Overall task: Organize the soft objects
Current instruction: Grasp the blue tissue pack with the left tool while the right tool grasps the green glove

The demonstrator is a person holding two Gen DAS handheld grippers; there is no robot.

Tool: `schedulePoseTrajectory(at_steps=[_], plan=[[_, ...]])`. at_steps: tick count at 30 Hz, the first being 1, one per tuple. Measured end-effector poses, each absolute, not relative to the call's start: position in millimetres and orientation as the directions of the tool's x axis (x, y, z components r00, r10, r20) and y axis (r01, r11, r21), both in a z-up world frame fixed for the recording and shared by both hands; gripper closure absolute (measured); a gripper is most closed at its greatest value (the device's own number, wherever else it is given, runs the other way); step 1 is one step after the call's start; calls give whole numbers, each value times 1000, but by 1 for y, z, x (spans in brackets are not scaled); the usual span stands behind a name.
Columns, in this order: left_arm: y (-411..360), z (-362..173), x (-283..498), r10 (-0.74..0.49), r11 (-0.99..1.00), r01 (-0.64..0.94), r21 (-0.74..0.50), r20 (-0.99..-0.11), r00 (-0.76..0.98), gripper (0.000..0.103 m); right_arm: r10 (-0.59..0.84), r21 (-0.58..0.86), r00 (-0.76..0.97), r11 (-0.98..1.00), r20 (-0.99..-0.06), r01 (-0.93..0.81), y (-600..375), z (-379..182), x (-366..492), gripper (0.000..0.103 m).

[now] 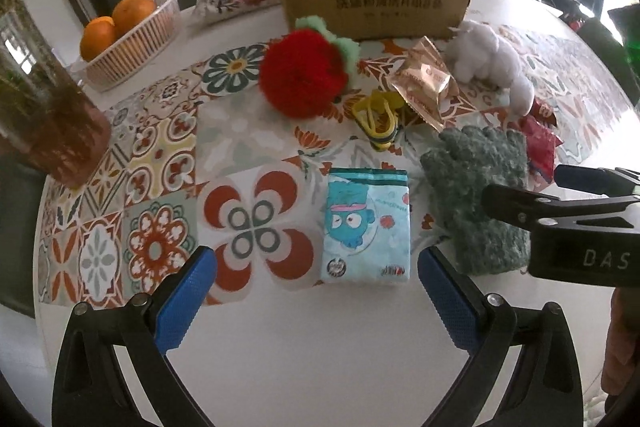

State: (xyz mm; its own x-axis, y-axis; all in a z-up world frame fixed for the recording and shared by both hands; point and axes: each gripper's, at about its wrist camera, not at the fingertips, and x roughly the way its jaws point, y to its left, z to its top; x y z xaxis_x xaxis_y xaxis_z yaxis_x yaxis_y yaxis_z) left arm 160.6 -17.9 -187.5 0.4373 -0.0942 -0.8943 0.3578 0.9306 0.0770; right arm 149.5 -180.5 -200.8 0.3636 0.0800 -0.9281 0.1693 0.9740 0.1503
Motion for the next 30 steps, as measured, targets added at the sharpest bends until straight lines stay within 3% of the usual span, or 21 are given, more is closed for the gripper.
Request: schedulePoseTrajectory(at_steps=[7,14,18,24,30], plan=[[-28,-209,173,-82,929,362,76,-912,402,7,102,171,329,967,-939,189,-185,-218,161,7],[-31,-220,184,-102,936,350,38,-923,371,19,132,193,315,966,-940,172,-181,-228,167,22],[-32,-226,187,-112,942,335,12,-930,349,31,144,206,327,965,-934,163,-179,-227,167,38],[-33,-225,186,-133,948,317,-19,-931,341,51,161,228,338,959,-927,167,-184,-222,160,51],[-33,-222,177,-144,954,296,-42,-932,333,51,174,241,349,957,-921,159,-188,-216,154,68]])
